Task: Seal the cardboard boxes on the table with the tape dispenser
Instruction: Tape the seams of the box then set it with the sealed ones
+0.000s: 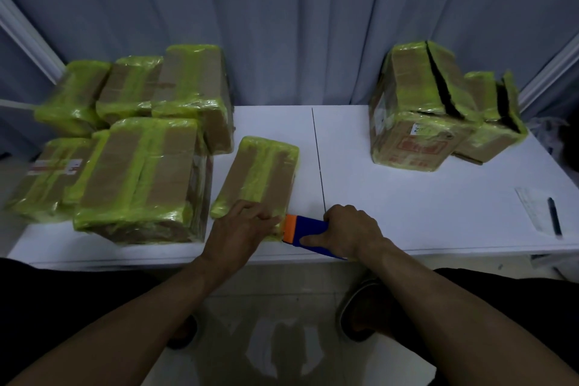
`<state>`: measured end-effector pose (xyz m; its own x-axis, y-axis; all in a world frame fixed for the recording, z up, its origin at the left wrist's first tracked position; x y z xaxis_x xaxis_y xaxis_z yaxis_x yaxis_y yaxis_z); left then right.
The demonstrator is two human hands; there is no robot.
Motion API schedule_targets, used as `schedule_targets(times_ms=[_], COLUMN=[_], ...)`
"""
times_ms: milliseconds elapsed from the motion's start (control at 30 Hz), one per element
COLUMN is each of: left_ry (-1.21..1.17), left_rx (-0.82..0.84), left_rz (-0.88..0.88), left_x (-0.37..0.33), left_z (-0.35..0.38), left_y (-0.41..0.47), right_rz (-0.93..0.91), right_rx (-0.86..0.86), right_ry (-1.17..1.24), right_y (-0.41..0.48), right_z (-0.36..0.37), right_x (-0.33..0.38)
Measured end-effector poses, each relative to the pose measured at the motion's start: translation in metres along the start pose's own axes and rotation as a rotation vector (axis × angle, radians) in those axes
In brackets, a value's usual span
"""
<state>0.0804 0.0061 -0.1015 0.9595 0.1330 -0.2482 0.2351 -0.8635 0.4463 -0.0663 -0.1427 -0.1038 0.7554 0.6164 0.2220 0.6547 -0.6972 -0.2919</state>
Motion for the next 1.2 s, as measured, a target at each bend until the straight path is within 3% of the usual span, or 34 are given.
schedule_targets(times_ms=[500, 900, 1067, 1200], left_ry=[0.003, -0.061, 0.082, 0.219], left_rx=[-0.033, -0.032, -0.004, 0.063], left_rz=[0.033, -0.044, -0.25, -0.293], left_x=[-0.012, -0.005, 0.002, 0.0], left_z=[-0.007, -0.01, -0.008, 0.008], left_y=[0.003, 0.001, 0.0, -0.004], right_rz=[-0.006, -0.141, 0.029, 0.092], right_rx=[-0.075, -0.23, -0.24, -0.267], right_ry=[-0.088, -0.314, -0.124, 0.031], right_y=[-0.004, -0.023, -0.033, -0.047], right_z=[-0.002, -0.021, -0.035, -0.038], right_x=[0.013, 0.031, -0.007, -0.021])
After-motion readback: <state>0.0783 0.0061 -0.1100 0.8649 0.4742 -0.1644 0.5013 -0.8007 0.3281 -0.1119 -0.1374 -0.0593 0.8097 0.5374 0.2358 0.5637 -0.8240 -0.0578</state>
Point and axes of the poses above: each hand's wrist, its own y-axis towards the middle knuckle, its own z-axis out of the palm, x = y × z, the point moved 7 cm from there along y, towards the middle knuckle, and after that the axes turned 9 degrees about -x, right-handed, at the moved point
